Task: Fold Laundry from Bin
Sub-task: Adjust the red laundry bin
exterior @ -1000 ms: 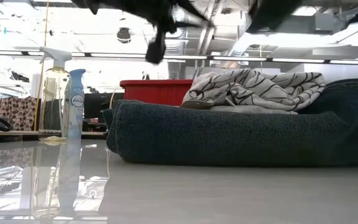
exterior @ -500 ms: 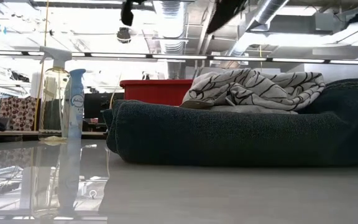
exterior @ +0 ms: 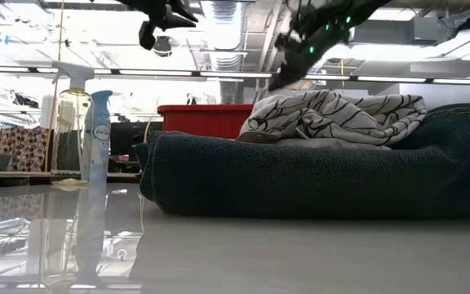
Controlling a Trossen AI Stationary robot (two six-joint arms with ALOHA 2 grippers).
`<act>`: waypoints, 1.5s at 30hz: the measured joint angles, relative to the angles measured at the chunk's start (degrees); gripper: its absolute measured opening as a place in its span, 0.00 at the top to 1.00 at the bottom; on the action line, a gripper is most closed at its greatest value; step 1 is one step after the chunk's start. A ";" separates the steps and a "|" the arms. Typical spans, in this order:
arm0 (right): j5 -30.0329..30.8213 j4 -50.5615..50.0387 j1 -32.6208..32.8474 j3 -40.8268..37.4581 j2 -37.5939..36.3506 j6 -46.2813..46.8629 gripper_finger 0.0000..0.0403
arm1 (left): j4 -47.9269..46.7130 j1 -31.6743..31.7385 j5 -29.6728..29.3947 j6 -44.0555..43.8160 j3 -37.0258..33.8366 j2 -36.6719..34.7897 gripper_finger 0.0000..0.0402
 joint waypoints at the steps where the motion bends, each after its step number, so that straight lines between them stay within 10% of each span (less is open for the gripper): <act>1: -0.31 -0.08 -0.48 -0.06 0.75 -0.29 0.69 | 0.00 0.98 1.53 0.02 0.00 0.00 0.89; 10: 2.41 0.09 1.53 3.78 4.54 -0.37 0.40 | -1.50 7.24 5.58 0.02 0.00 0.02 0.74; 14: 5.72 -0.02 3.30 11.24 3.54 -0.78 0.50 | 1.47 11.63 5.99 4.48 0.00 0.12 0.80; 21: 15.63 7.38 -0.93 17.76 3.50 -1.60 0.95 | 6.24 20.86 11.32 3.92 0.07 8.10 0.99; 31: 17.01 4.30 -7.85 16.48 3.70 2.74 0.96 | 11.05 24.11 10.10 9.24 10.98 28.06 1.00; 45: 13.78 -0.58 -7.52 16.48 3.68 2.67 0.96 | -27.72 24.62 6.01 18.27 43.56 48.05 1.00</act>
